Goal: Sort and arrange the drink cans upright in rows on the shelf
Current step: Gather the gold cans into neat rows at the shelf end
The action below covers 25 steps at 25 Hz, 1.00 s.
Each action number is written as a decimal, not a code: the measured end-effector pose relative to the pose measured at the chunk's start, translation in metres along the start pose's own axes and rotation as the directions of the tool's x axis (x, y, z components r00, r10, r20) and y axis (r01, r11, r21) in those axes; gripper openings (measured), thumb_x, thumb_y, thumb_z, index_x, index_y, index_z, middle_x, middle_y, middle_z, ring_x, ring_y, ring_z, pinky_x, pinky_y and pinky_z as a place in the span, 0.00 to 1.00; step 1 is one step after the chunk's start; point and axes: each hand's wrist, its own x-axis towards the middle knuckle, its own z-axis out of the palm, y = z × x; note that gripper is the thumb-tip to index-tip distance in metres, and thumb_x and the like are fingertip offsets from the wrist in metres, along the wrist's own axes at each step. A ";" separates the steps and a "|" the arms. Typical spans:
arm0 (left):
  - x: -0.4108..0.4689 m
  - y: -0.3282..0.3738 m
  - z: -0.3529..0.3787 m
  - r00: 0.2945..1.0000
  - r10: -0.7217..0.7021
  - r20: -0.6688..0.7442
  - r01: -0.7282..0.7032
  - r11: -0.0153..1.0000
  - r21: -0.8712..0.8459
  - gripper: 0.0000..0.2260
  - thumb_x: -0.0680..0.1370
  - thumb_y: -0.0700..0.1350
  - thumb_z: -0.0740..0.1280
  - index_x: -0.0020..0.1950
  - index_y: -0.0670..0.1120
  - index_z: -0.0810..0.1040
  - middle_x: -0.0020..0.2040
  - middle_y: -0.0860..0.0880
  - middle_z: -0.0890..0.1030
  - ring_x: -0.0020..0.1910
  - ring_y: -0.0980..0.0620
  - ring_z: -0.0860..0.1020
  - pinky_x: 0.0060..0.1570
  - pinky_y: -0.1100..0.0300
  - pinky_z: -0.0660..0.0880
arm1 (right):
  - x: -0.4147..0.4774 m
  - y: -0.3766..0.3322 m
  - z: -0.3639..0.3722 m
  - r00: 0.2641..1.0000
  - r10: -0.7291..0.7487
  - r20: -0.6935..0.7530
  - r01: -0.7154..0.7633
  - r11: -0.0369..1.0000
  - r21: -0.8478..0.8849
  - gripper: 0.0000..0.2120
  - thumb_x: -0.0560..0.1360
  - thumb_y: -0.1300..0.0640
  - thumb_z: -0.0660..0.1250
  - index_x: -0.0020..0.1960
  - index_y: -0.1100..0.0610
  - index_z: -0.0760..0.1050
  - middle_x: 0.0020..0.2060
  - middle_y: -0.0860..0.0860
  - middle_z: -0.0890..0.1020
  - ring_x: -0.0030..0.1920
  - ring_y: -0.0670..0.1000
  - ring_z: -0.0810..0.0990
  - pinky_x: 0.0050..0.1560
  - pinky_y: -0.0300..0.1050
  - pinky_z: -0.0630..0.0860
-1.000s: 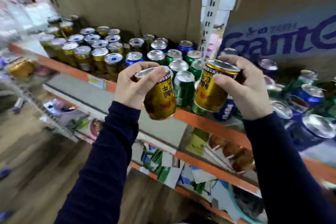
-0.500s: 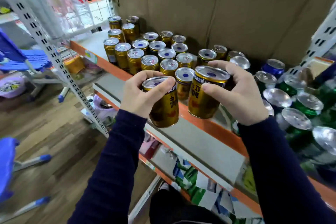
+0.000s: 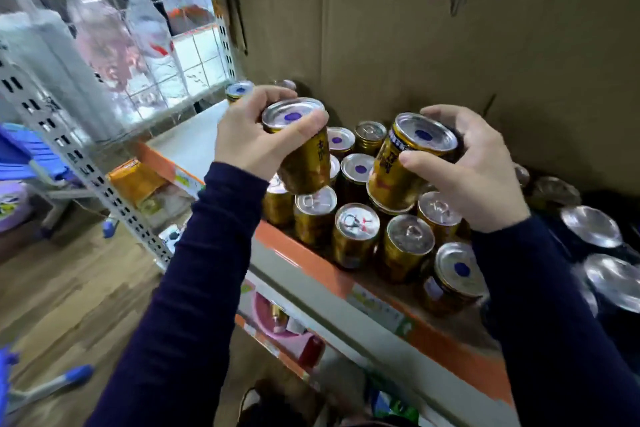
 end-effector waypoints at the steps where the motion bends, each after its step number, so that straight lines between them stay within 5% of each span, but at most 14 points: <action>1: 0.020 -0.009 -0.004 0.999 0.031 0.014 -0.031 0.999 -0.005 0.23 0.60 0.62 0.72 0.49 0.49 0.80 0.42 0.57 0.81 0.40 0.63 0.78 0.41 0.70 0.73 | 0.009 0.000 0.012 1.000 0.010 -0.027 -0.010 1.000 0.009 0.28 0.61 0.47 0.72 0.60 0.51 0.74 0.52 0.42 0.80 0.53 0.41 0.78 0.52 0.45 0.78; 4: 0.070 -0.038 -0.011 0.989 0.121 0.083 -0.124 0.992 0.037 0.24 0.62 0.59 0.74 0.51 0.47 0.79 0.42 0.58 0.81 0.39 0.66 0.78 0.40 0.73 0.72 | 0.034 -0.002 0.043 0.995 0.048 -0.084 -0.049 0.999 -0.008 0.29 0.60 0.44 0.73 0.59 0.50 0.74 0.51 0.42 0.80 0.51 0.41 0.79 0.45 0.44 0.77; 9: 0.122 -0.088 -0.011 0.912 0.198 0.359 -0.260 0.956 0.135 0.29 0.61 0.67 0.70 0.53 0.48 0.78 0.45 0.54 0.82 0.44 0.58 0.80 0.46 0.66 0.76 | 0.074 -0.011 0.094 0.957 0.107 -0.270 -0.132 0.988 -0.075 0.27 0.60 0.48 0.75 0.57 0.50 0.73 0.50 0.42 0.79 0.51 0.40 0.78 0.51 0.37 0.75; 15: 0.119 -0.128 -0.010 0.660 0.198 0.725 -0.440 0.884 0.159 0.33 0.61 0.71 0.66 0.54 0.48 0.77 0.47 0.54 0.81 0.47 0.53 0.79 0.47 0.57 0.76 | 0.104 -0.013 0.133 0.904 0.208 -0.374 -0.237 0.971 -0.031 0.28 0.60 0.50 0.73 0.59 0.51 0.72 0.49 0.41 0.77 0.50 0.42 0.77 0.46 0.36 0.74; 19: 0.120 -0.140 -0.011 0.530 0.170 0.831 -0.510 0.847 0.152 0.29 0.67 0.69 0.61 0.55 0.48 0.78 0.49 0.50 0.83 0.47 0.50 0.79 0.47 0.57 0.74 | 0.118 -0.009 0.152 0.939 0.211 -0.270 -0.273 0.938 -0.216 0.27 0.62 0.50 0.76 0.59 0.51 0.73 0.53 0.45 0.77 0.51 0.43 0.76 0.47 0.33 0.73; 21: 0.125 -0.139 -0.015 0.557 0.207 0.804 -0.515 0.846 0.139 0.25 0.70 0.65 0.60 0.54 0.47 0.80 0.48 0.49 0.83 0.46 0.51 0.80 0.44 0.61 0.73 | 0.125 -0.008 0.161 0.954 0.201 -0.222 -0.264 0.914 -0.307 0.26 0.63 0.51 0.77 0.59 0.51 0.73 0.52 0.46 0.76 0.49 0.42 0.75 0.41 0.26 0.70; 25: 0.139 -0.149 -0.031 0.741 0.324 0.588 -0.485 0.864 0.134 0.16 0.74 0.55 0.63 0.50 0.44 0.81 0.45 0.48 0.82 0.44 0.50 0.79 0.44 0.62 0.72 | 0.137 -0.010 0.175 0.972 0.158 -0.174 -0.217 0.887 -0.407 0.28 0.63 0.48 0.77 0.59 0.54 0.73 0.52 0.48 0.76 0.50 0.45 0.75 0.42 0.30 0.69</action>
